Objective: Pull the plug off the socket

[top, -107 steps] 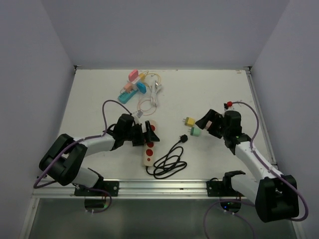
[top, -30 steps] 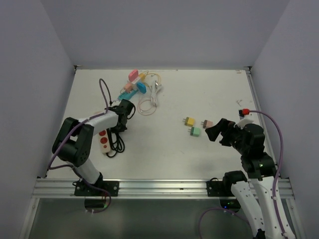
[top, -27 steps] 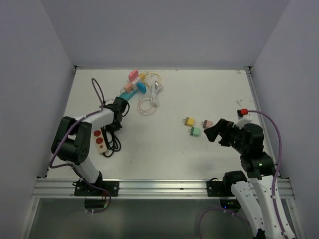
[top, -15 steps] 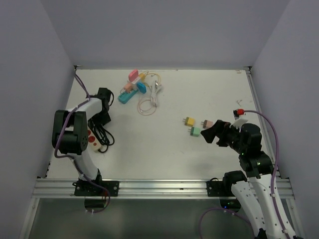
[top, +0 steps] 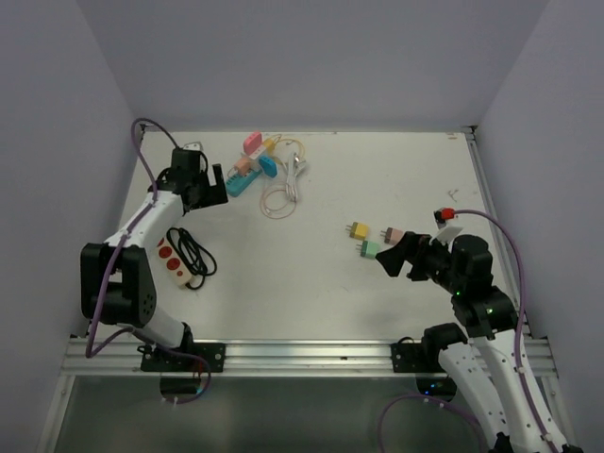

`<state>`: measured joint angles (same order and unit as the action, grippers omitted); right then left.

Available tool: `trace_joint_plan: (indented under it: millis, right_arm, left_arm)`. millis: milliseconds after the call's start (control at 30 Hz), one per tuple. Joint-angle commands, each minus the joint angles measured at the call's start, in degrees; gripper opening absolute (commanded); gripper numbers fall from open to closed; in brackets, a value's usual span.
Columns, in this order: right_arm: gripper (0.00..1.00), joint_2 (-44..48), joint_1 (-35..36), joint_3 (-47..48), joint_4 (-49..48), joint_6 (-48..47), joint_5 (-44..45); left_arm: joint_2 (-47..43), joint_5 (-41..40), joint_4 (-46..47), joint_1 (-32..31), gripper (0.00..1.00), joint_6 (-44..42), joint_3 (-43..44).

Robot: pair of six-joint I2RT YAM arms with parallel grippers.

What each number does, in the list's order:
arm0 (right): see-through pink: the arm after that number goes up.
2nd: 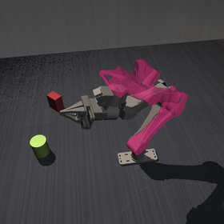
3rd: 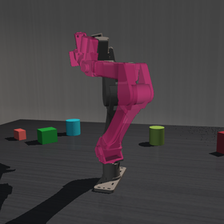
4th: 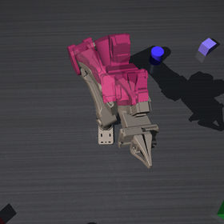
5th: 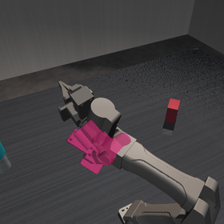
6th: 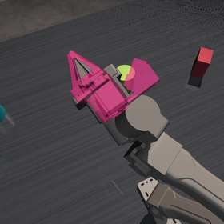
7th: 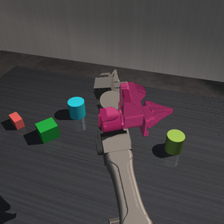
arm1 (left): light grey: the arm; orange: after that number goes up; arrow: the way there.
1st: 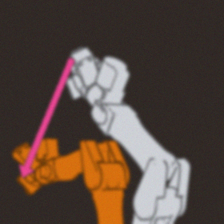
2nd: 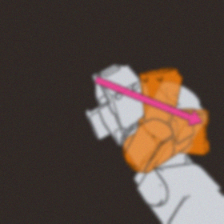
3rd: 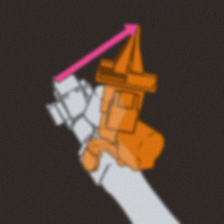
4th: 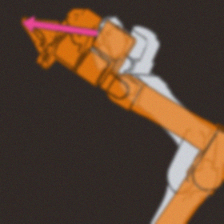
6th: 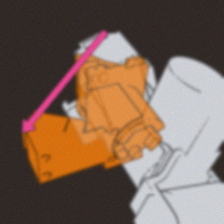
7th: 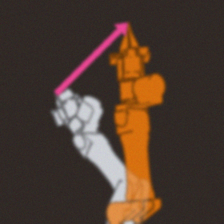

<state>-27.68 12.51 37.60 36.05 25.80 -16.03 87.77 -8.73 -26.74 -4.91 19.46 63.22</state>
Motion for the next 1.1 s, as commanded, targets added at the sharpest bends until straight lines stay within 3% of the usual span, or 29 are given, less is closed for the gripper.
trace_joint_plan:
  millis: [0,200,400,633,833,1067]
  right_arm:
    - [0.95,0.4,0.8,1.2,-0.7,-0.9,-1.3]
    - [0.95,0.0,2.1,0.7,-0.9,-1.0,-2.5]
    - [0.95,-0.4,2.3,0.1,-1.3,-0.8,-3.0]
    - [0.95,-1.8,2.3,0.1,-1.3,-0.9,-2.4]
    - [0.95,-2.3,2.3,-0.2,-2.0,-0.1,-2.2]
    - [0.95,-3.7,2.3,-0.3,-0.5,-1.2,-3.2]
  left_arm:
    - [4.0,7.6,9.3,-0.2,1.00,-5.2,2.7]
    - [14.6,10.1,16.2,-0.7,1.00,-10.1,7.0]
    - [19.5,9.9,23.0,-0.8,0.97,-13.7,8.9]
    - [26.5,12.2,24.5,-0.7,0.92,-17.2,13.3]
    - [29.4,15.9,24.4,-1.0,0.81,-17.3,15.0]
    - [27.5,16.9,25.3,-3.1,0.51,-18.0,11.6]
